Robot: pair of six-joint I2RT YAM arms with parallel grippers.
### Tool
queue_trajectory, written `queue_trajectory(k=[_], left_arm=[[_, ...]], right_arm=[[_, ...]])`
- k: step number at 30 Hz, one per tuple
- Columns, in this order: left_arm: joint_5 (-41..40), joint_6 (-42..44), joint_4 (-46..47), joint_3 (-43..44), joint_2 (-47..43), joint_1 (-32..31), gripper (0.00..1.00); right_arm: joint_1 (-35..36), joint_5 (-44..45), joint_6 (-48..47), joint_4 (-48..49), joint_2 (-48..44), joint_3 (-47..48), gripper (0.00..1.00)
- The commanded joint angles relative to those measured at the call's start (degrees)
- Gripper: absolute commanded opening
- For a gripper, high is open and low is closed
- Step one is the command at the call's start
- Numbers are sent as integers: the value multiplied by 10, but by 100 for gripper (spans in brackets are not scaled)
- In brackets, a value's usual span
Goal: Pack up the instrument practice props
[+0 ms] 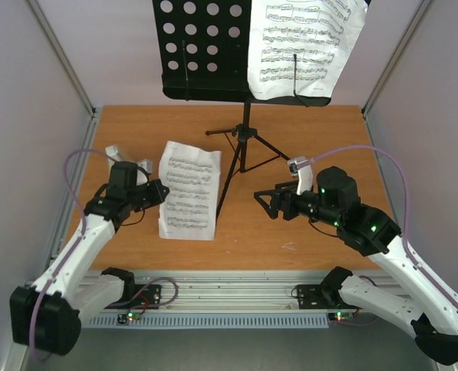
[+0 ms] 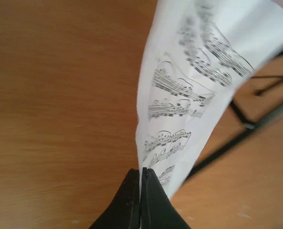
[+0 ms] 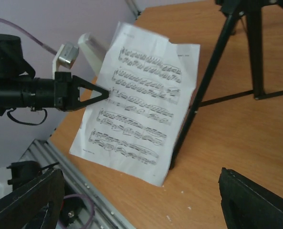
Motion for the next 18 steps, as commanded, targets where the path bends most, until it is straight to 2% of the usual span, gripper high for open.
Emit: queue_trajectory(k=[1, 5, 10, 18], left_arm=[[-136, 68, -74, 46, 67, 21, 1], [-197, 95, -80, 88, 142, 21, 1], [-181, 116, -53, 131, 221, 21, 1], [-226, 169, -56, 208, 331, 21, 0]], right_arm=[[-1, 55, -17, -25, -20, -10, 90], [-1, 74, -27, -34, -27, -9, 92], [-2, 82, -33, -39, -28, -8, 92], [-2, 80, -15, -32, -40, -19, 92]])
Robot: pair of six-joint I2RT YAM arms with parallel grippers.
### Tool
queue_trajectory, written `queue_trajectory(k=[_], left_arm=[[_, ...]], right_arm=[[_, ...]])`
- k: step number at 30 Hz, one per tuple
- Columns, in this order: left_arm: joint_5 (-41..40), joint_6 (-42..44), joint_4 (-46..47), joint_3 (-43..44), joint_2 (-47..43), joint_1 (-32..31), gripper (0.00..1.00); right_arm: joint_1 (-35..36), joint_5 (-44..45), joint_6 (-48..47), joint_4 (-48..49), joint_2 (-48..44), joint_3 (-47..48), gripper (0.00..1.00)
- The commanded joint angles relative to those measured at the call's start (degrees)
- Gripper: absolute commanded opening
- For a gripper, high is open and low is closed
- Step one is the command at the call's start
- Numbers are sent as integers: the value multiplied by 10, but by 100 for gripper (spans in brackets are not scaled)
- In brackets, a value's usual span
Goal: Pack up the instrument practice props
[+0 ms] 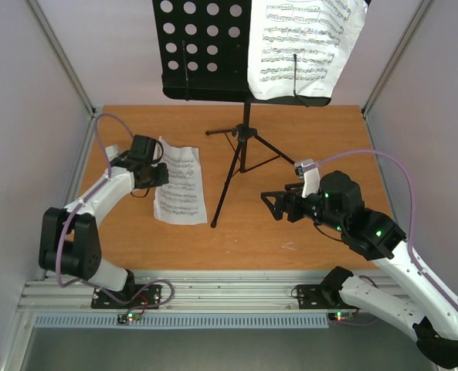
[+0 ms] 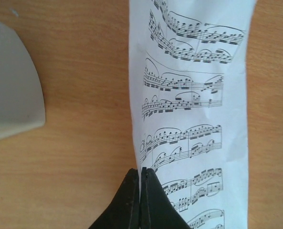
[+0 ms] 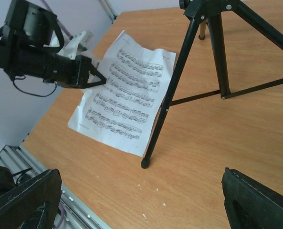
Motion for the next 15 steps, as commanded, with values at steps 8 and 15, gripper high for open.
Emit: queue_trajectory(k=[8, 15], left_arm=[[-57, 63, 13, 81, 81, 1, 31], [-26, 53, 16, 74, 19, 2, 65]], right_arm=[[-2, 27, 8, -3, -13, -11, 93], [-1, 76, 13, -6, -22, -7, 98]])
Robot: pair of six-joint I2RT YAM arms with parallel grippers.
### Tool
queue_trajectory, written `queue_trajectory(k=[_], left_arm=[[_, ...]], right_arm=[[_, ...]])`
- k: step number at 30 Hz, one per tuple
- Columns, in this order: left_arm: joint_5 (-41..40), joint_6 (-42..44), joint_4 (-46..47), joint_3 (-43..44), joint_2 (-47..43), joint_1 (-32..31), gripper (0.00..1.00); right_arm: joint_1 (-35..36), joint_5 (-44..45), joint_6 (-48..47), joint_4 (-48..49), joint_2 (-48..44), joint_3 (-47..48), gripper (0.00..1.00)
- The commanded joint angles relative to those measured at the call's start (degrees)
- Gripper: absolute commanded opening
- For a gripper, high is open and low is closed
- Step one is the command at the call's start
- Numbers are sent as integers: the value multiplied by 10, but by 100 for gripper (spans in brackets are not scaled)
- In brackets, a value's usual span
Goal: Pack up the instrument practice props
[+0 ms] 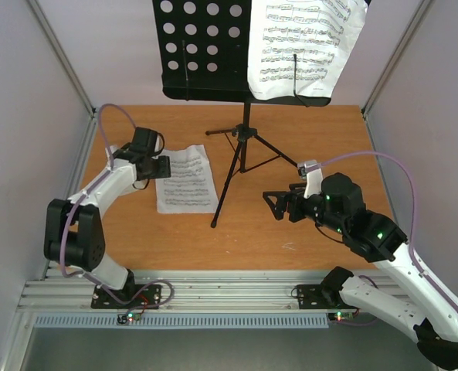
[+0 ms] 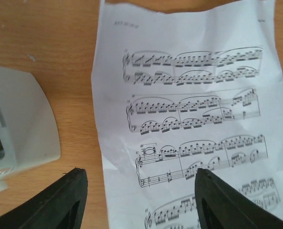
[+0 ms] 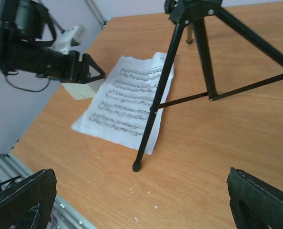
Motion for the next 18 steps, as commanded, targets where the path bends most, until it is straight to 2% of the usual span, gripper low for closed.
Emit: queue_trajectory(k=[1, 5, 8, 13, 18], left_arm=[[18, -2, 13, 7, -62, 1, 70], [36, -15, 9, 2, -121, 1, 90], [22, -21, -11, 4, -166, 1, 96], [22, -26, -22, 2, -276, 1, 98], [53, -25, -24, 34, -364, 1, 96]], right_arm=[[-2, 67, 14, -12, -10, 7, 98], [-1, 110, -4, -30, -13, 21, 98], [-2, 156, -24, -44, -11, 35, 98], [-2, 222, -57, -80, 18, 104, 98], [-1, 232, -88, -95, 39, 182, 94]])
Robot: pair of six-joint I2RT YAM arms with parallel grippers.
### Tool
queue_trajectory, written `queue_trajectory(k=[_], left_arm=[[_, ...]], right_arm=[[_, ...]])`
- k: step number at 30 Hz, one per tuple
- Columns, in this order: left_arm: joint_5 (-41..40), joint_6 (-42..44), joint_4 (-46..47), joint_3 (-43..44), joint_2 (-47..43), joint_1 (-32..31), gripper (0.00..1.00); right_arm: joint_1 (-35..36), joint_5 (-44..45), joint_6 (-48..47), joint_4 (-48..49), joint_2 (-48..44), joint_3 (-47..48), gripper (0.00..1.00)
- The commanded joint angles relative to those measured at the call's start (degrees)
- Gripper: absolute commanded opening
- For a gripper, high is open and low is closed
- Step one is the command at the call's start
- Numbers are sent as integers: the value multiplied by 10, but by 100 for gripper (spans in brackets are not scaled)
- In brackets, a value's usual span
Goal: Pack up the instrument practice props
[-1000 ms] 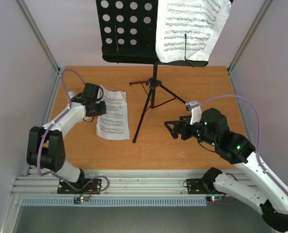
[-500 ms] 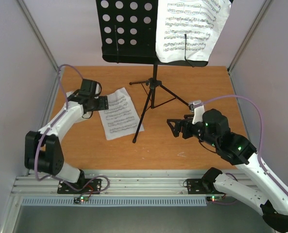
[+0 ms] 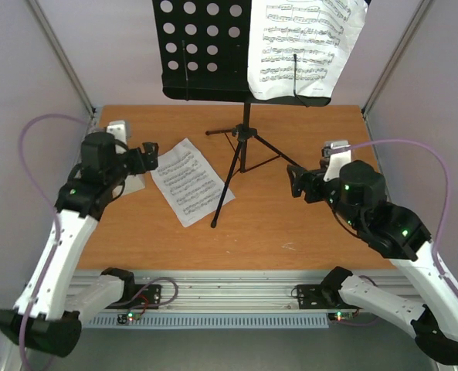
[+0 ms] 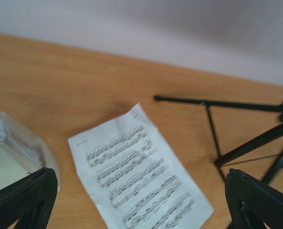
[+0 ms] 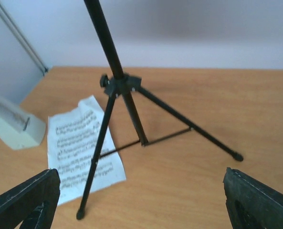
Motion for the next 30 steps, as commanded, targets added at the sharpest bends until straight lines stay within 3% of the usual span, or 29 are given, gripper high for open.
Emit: queue_trajectory(k=[1, 6, 10, 15, 18, 21, 26, 30], left_arm=[[44, 0, -2, 48, -58, 1, 95], [134, 10, -55, 169, -31, -21, 76], [153, 15, -50, 263, 18, -133, 70], [208, 15, -51, 390, 102, -213, 70], [250, 0, -39, 457, 161, -229, 72], [250, -15, -49, 553, 231, -233, 75], [270, -33, -81, 722, 361, -233, 78], [257, -46, -70, 766, 404, -232, 78]], right_arm=[[-2, 33, -44, -25, 16, 77, 92], [-2, 7, -62, -44, 74, 182, 83], [-2, -38, -69, -45, 145, 292, 77], [-14, -64, -88, -44, 226, 399, 74], [-53, -135, -74, -62, 283, 472, 69], [-73, -147, -63, -74, 328, 537, 66], [-113, -159, -38, -73, 367, 575, 62], [-133, -160, -27, -78, 380, 579, 61]])
